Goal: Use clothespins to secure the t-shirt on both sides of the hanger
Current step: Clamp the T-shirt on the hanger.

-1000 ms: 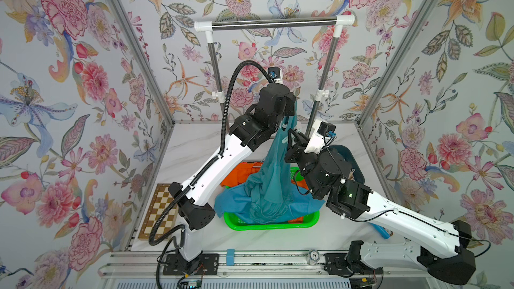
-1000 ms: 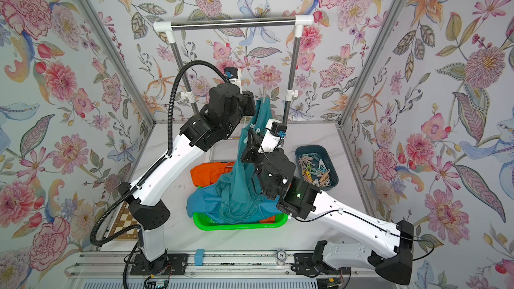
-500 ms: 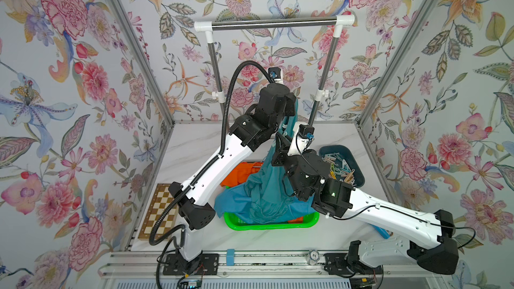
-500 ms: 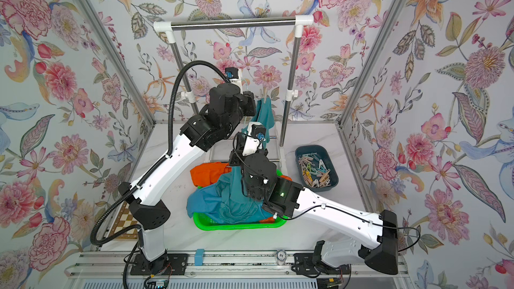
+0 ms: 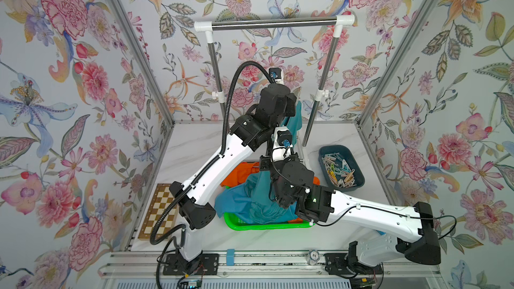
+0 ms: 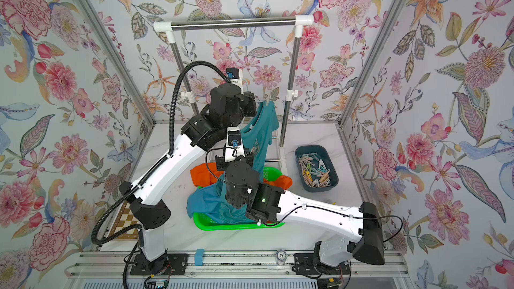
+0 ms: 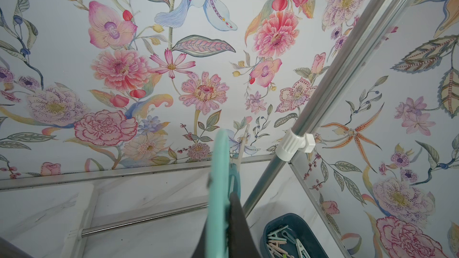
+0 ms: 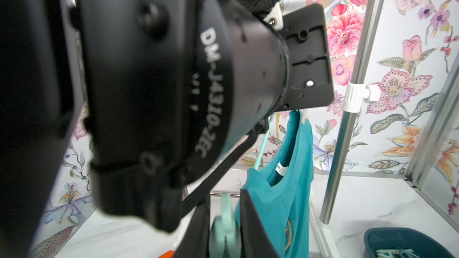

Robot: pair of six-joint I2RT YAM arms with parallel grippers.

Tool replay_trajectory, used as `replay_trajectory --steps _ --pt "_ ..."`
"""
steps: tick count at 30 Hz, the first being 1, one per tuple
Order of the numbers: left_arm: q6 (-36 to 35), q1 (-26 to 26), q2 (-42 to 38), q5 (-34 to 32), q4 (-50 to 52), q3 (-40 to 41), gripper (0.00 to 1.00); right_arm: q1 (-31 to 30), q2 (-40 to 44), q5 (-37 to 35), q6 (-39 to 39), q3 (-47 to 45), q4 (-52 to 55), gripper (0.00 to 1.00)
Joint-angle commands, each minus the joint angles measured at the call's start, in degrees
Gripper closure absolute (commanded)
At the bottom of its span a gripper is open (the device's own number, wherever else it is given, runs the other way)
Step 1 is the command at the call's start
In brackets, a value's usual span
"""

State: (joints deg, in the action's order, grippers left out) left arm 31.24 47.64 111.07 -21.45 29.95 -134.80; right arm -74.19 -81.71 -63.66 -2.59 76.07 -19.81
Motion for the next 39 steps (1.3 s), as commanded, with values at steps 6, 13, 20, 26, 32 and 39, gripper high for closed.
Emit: replay_trajectory --steps 6,13,20,26,32,39 --pt "-0.02 0.31 0.38 -0.68 -2.52 -2.04 1.0 0.52 1.21 -1.47 1.05 0.1 -1.1 0.89" --pt "0.22 0.28 0.64 -0.27 -2.53 -2.18 1.0 0.76 1.72 -1.26 3.34 -0.9 0.91 0.82" --pt "0.39 0.28 0.97 -0.06 -2.73 -2.35 1.0 1.56 3.37 0.82 7.28 -1.36 3.66 0.58" --pt "0.5 0.27 1.5 0.02 -2.71 -2.56 1.0 2.12 4.56 3.12 10.58 -1.54 5.99 0.44" --pt "0.48 0.26 1.91 0.27 -2.88 -2.58 1.0 2.08 6.08 4.53 12.39 -1.29 7.23 0.36" --pt "0.51 0.18 1.96 0.79 -3.06 -2.62 1.0 2.19 8.03 5.47 14.09 -2.12 7.42 0.32"
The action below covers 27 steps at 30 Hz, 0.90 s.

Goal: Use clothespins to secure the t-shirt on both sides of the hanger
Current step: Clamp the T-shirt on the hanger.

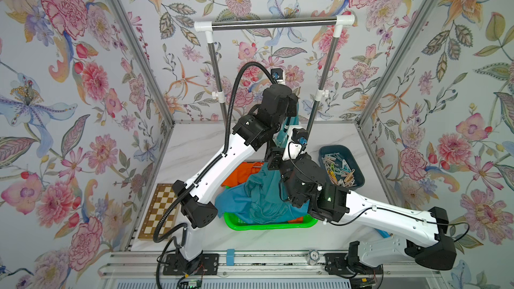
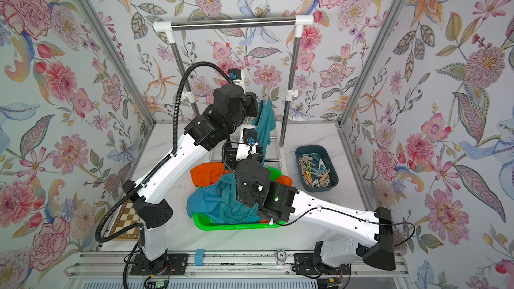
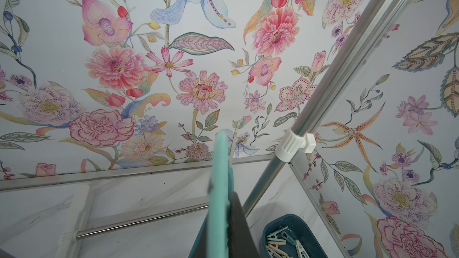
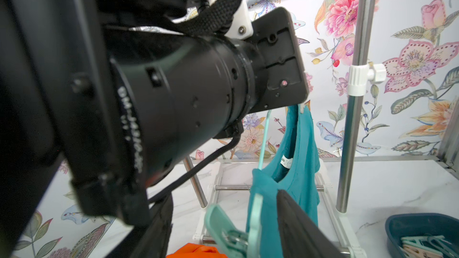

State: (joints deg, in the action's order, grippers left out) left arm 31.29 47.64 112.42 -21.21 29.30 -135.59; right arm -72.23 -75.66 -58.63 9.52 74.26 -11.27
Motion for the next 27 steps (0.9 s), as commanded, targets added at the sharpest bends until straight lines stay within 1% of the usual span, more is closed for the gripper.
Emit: replay_trajectory --steps 1,3,4,5,9,13,19,23,27 --pt "0.44 0.11 0.56 0.58 -2.36 -1.78 1.0 0.24 2.19 0.6 2.19 -0.42 -1.13 0.31" --pt "0.34 0.11 0.56 0.72 -2.32 -1.78 1.0 0.24 2.75 0.95 2.49 -0.57 -1.05 0.24" --pt "0.11 0.09 0.5 1.17 -2.38 -1.79 1.0 0.19 3.03 1.25 2.68 -0.39 -0.67 0.11" --pt "-0.2 -0.06 0.33 2.0 -2.86 -1.43 1.0 0.24 3.3 1.55 2.77 0.01 0.17 0.01" --pt "-0.26 -0.28 -0.19 3.47 -3.72 0.05 1.0 0.15 5.04 3.37 3.28 0.96 2.14 0.01" --pt "-0.49 -0.5 -0.45 4.69 -4.39 1.14 1.0 -0.02 7.74 6.47 5.87 0.42 3.35 0.01" --pt "-1.13 -1.79 -2.33 7.62 -6.82 4.66 1.0 -0.63 12.23 8.35 7.38 -0.8 4.24 0.01" --pt "-1.84 -3.48 -3.62 11.7 -7.38 5.83 0.99 -0.83 15.05 6.9 7.5 -1.34 6.86 0.01" --pt "-4.3 -5.17 -7.04 14.44 -9.53 9.42 0.99 -0.83 19.13 3.63 3.79 -2.39 7.66 0.01"
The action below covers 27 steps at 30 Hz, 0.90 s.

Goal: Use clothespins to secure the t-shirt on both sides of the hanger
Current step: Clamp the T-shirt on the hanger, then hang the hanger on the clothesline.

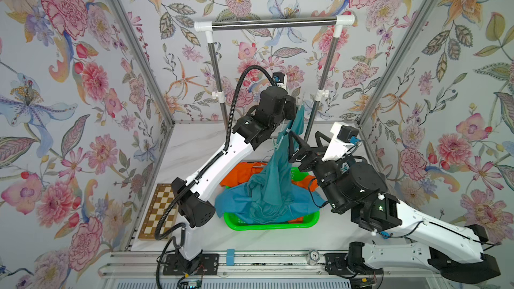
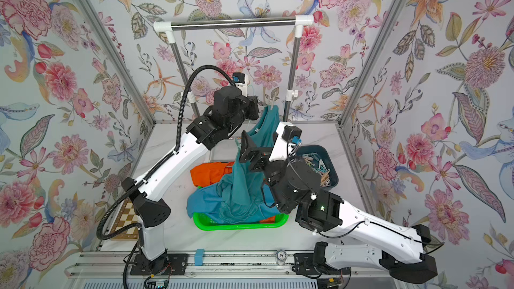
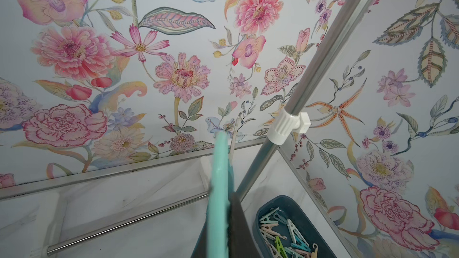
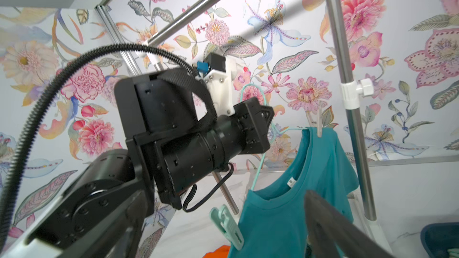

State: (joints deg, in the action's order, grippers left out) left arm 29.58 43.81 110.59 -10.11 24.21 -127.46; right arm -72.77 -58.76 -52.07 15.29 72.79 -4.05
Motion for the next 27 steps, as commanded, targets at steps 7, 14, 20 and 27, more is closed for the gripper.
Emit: replay_trajectory --steps 7,14,20,27 --pt "-4.96 -9.8 -12.02 25.28 -10.6 7.13 0.96 1.06 5.36 -4.61 -19.99 4.21 3.69 0.01" --pt "-5.19 -15.62 -13.16 44.12 -10.96 3.66 0.94 3.93 3.99 6.92 -35.6 13.4 11.17 0.06" --pt "-5.16 -18.43 -13.03 53.54 -9.53 0.76 0.93 9.06 -5.6 16.43 -38.69 28.62 30.6 0.01" --pt "-5.61 -20.43 -14.25 58.64 -7.79 0.51 0.91 28.46 -16.13 47.46 -28.28 45.01 47.98 0.01"
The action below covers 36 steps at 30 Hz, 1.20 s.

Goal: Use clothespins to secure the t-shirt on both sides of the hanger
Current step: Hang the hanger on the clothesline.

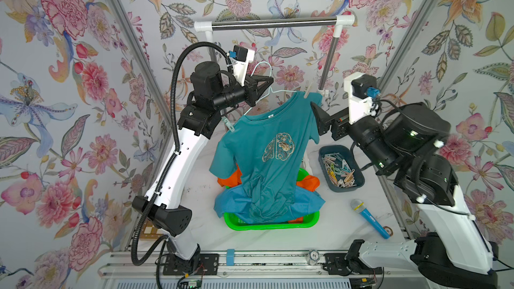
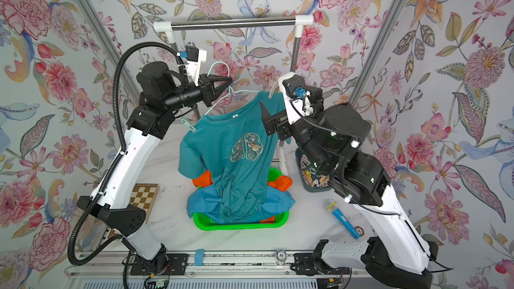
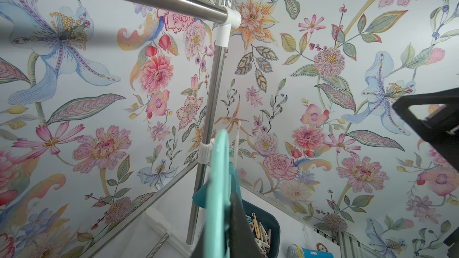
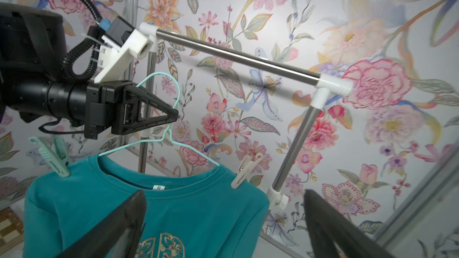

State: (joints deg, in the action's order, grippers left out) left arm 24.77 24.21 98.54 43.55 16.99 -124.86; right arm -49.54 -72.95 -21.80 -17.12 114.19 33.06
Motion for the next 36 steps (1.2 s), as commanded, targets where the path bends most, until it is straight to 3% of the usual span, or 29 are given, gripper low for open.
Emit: replay_trajectory --steps 1,8,21,36 --pt "-0.9 -0.91 -2.36 5.35 -0.4 -2.05 0.92 7.17 -3.0 20.97 4.87 5.01 11.98 0.01" --pt "-3.57 -1.79 -3.41 6.11 4.25 -2.77 0.92 13.86 -12.64 31.66 5.05 14.26 19.47 0.0" --pt "-13.21 -1.75 -6.37 7.16 13.44 1.89 0.96 14.38 -13.94 46.88 0.24 13.3 19.4 0.04" --pt "-20.47 -1.75 -9.89 11.51 19.74 6.23 0.96 14.34 -14.3 55.62 -1.55 9.38 21.16 0.11"
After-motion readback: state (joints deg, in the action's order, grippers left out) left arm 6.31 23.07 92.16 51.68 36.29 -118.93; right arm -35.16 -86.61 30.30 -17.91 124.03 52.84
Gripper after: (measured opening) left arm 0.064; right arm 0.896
